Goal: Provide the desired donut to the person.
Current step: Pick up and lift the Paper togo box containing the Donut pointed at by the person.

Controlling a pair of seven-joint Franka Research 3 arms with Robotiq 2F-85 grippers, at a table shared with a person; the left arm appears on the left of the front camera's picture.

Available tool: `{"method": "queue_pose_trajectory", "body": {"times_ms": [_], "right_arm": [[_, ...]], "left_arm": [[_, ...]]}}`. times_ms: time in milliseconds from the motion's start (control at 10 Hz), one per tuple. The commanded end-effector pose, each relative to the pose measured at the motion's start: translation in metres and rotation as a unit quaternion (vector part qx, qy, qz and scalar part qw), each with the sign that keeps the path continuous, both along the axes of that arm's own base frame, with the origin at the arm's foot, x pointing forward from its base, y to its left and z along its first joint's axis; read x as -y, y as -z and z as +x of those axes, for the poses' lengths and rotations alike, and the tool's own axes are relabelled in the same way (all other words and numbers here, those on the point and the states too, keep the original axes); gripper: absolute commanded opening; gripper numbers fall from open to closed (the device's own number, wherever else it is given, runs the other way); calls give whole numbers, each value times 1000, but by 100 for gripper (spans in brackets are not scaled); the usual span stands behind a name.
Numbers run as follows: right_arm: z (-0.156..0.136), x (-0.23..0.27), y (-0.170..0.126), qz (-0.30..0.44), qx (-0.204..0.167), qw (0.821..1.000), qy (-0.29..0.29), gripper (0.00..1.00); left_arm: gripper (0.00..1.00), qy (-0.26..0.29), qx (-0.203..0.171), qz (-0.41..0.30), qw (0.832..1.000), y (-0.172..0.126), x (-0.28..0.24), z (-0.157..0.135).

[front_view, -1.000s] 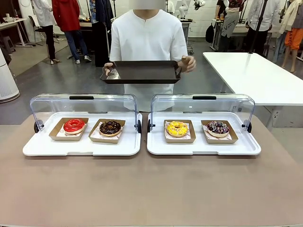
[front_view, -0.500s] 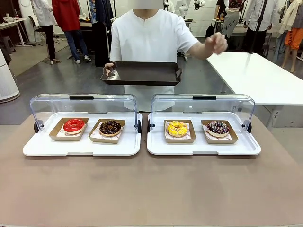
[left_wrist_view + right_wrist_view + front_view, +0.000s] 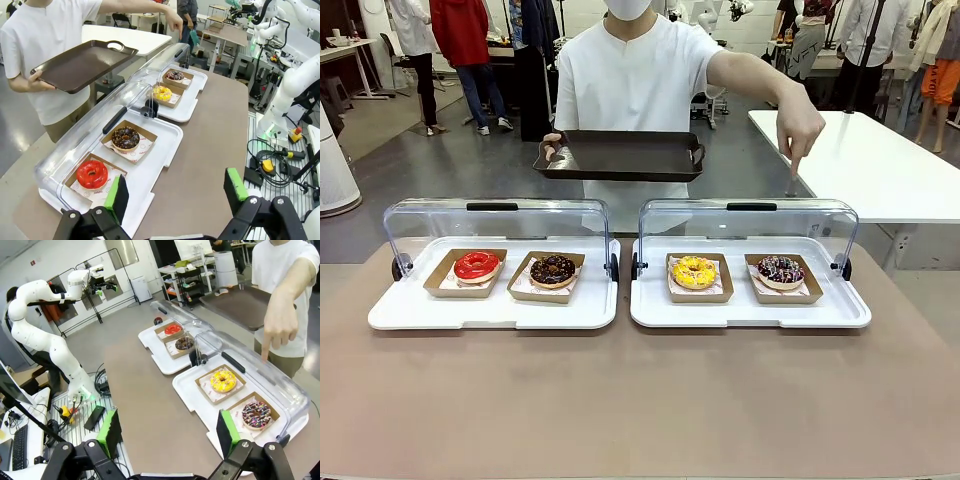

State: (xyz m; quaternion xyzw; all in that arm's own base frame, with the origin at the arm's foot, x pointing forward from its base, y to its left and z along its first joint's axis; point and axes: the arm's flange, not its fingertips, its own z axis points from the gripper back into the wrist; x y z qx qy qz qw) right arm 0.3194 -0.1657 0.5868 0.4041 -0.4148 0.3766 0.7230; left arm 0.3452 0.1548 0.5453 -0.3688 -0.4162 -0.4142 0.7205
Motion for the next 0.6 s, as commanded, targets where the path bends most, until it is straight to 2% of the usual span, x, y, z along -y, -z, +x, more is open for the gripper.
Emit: {"method": "queue_pose_trajectory", "body": {"times_ms": [0,500], "right_arm": [[0,0,0,3,0,1000,-1,100],[0,0,0,3,0,1000,-1,100]], "left_arm": [[100,0,2,-1,1000,-1,-1,0],[100,0,2,-1,1000,-1,-1,0]]}}
